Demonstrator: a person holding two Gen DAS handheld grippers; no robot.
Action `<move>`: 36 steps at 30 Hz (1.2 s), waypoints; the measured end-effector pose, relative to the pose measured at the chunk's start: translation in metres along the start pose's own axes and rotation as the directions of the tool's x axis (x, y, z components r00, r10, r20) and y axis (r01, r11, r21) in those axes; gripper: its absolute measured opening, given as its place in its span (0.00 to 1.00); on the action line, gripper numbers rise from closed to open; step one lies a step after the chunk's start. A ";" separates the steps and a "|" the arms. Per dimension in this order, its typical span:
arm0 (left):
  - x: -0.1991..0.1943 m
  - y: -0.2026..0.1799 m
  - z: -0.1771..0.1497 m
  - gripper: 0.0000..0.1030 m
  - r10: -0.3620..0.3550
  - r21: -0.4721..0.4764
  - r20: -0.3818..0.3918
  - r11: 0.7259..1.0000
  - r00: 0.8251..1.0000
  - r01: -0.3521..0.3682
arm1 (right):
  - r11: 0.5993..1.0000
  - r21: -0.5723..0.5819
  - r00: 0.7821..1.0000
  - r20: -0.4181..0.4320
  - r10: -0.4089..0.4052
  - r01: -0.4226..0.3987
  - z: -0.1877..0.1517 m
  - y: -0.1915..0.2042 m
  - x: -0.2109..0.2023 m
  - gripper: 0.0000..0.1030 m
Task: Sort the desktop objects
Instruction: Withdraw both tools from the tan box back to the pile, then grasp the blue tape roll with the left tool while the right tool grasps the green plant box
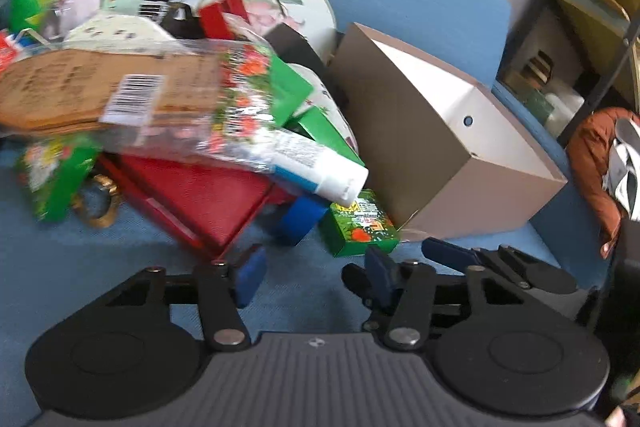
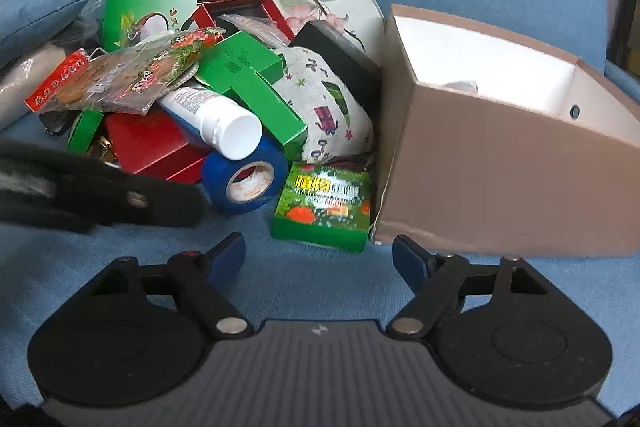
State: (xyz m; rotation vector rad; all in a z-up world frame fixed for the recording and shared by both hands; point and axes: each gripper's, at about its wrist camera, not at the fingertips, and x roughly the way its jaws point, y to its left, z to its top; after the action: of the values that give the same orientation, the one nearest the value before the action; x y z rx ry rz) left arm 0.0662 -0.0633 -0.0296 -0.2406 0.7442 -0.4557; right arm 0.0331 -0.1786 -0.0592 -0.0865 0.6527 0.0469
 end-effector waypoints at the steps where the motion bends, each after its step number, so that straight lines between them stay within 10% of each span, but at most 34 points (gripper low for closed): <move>1: 0.004 0.000 0.002 0.53 0.008 0.000 0.004 1.000 1.000 -0.008 | 1.000 -0.007 1.000 0.001 0.000 0.000 0.000 0.001 0.001 0.72; 19: 0.034 -0.004 0.016 0.23 0.050 0.108 0.017 0.993 0.999 -0.052 | 0.999 0.041 0.999 -0.045 -0.009 0.010 0.007 0.001 0.025 0.55; 36: -0.039 0.006 -0.043 0.17 -0.083 0.073 -0.137 0.993 0.987 0.094 | 0.991 0.102 0.984 -0.149 0.101 -0.087 -0.037 -0.002 -0.070 0.56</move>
State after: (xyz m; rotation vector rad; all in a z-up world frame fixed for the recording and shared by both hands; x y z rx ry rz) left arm 0.0132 -0.0419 -0.0390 -0.1703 0.8471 -0.5892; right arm -0.0450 -0.1848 -0.0455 0.0330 0.8118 0.1009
